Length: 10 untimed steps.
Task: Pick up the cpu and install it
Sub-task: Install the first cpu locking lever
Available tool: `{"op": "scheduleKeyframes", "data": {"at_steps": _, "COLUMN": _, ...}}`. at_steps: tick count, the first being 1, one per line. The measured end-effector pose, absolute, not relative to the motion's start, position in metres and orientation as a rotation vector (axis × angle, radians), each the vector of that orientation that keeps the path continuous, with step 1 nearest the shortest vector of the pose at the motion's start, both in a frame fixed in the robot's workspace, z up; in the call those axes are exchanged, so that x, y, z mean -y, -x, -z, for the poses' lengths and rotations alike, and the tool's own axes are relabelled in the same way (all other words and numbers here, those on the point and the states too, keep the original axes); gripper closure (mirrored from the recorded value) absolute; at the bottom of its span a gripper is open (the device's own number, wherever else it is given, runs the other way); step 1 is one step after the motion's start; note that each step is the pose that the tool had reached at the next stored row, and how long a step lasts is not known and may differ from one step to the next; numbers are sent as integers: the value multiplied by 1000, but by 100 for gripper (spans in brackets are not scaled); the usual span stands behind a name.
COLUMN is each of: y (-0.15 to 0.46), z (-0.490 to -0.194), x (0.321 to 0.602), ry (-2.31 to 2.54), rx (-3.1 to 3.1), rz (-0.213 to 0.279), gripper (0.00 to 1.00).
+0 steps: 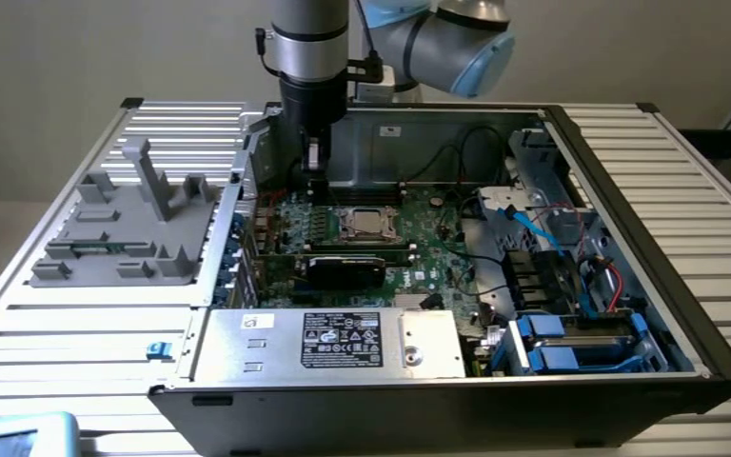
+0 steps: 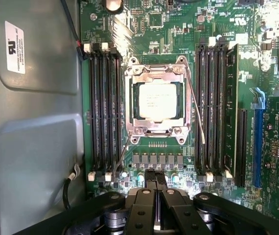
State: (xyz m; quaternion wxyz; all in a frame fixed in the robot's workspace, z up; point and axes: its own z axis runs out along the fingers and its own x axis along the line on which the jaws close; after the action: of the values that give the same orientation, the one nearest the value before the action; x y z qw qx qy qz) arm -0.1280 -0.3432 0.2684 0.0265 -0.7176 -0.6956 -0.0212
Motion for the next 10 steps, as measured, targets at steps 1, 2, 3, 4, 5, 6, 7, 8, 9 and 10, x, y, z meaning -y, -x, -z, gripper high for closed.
{"op": "scheduleKeyframes", "data": {"at_steps": 1, "y": 128, "z": -270, "x": 343, "ry": 2217, "rx": 2149, "rz": 66, "gripper": 89}}
{"op": "scheduleKeyframes", "data": {"at_steps": 2, "y": 128, "z": -272, "x": 343, "ry": 2217, "rx": 2149, "rz": 66, "gripper": 89}}
{"op": "scheduleKeyframes", "data": {"at_steps": 3, "y": 128, "z": -274, "x": 343, "ry": 2217, "rx": 2149, "rz": 66, "gripper": 89}}
{"op": "scheduleKeyframes", "data": {"at_steps": 4, "y": 128, "z": -275, "x": 343, "ry": 2217, "rx": 2149, "rz": 66, "gripper": 89}}
{"op": "scheduleKeyframes", "data": {"at_steps": 5, "y": 128, "z": -276, "x": 343, "ry": 2217, "rx": 2149, "rz": 66, "gripper": 89}}
{"op": "scheduleKeyframes", "data": {"at_steps": 6, "y": 128, "z": -277, "x": 343, "ry": 2217, "rx": 2149, "rz": 66, "gripper": 89}}
{"op": "scheduleKeyframes", "data": {"at_steps": 7, "y": 128, "z": -278, "x": 343, "ry": 2217, "rx": 2149, "rz": 66, "gripper": 89}}
{"op": "scheduleKeyframes", "data": {"at_steps": 8, "y": 128, "z": -279, "x": 343, "ry": 2217, "rx": 2149, "rz": 66, "gripper": 89}}
{"op": "scheduleKeyframes", "data": {"at_steps": 9, "y": 128, "z": -280, "x": 343, "ry": 2217, "rx": 2149, "rz": 66, "gripper": 89}}
{"op": "scheduleKeyframes", "data": {"at_steps": 10, "y": 128, "z": -281, "x": 343, "ry": 2217, "rx": 2149, "rz": 66, "gripper": 89}}
